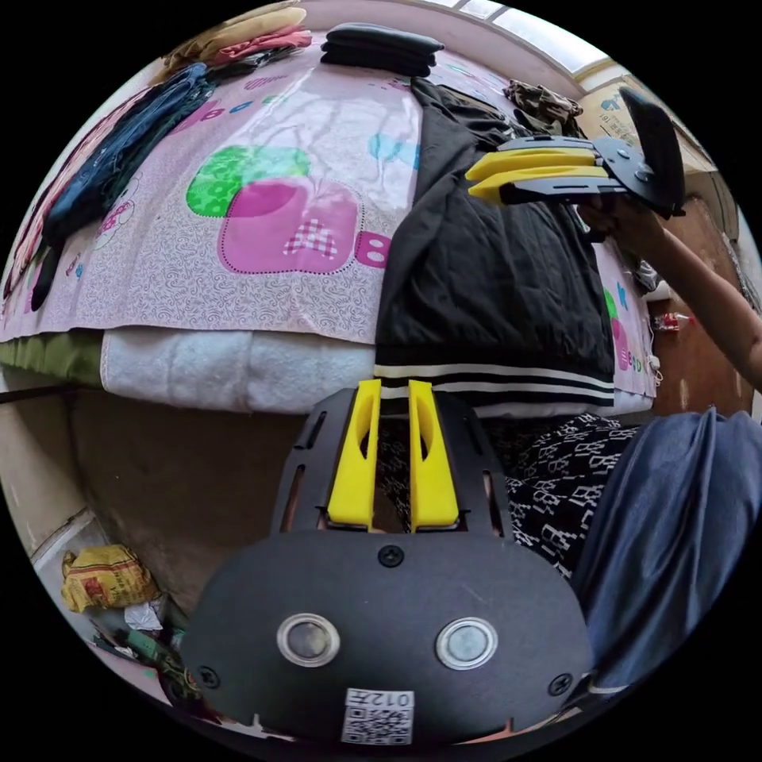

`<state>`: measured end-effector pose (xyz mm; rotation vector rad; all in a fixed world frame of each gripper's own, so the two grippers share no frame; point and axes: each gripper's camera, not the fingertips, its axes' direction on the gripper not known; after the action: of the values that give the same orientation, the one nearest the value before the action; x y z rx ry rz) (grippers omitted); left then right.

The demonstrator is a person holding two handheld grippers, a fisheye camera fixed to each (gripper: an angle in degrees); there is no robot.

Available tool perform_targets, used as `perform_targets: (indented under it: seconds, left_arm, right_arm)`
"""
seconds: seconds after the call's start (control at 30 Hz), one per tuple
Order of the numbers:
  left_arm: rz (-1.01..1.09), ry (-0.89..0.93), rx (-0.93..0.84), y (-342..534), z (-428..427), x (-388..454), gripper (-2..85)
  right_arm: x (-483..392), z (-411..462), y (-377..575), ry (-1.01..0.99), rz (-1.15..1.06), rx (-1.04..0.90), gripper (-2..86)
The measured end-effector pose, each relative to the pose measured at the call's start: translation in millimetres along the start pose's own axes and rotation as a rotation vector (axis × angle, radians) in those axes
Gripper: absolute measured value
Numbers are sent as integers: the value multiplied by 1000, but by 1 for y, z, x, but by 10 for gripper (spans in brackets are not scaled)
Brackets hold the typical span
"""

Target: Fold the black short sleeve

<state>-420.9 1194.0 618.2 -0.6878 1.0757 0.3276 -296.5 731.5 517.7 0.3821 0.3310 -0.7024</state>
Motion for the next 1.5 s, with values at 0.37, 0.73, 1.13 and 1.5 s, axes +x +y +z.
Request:
perform_targets:
  seconds: [0.37,0.73,1.13,1.5]
  left_arm:
    - [-105,-165,74,28,8,13,31]
    - [-98,-106,31,29,58,-12,19]
    - [141,67,71,52,29,14,0]
    - [416,206,-185,10,122,62,2]
  right_arm:
    - [-25,4,-43,66,-193,-118,74]
    - [-31,9,-73,32,-298,-209,26]
    - [-7,-87,-6,-45,-186,-60,3]
    - [11,-80,90,-29,-127,-278,28]
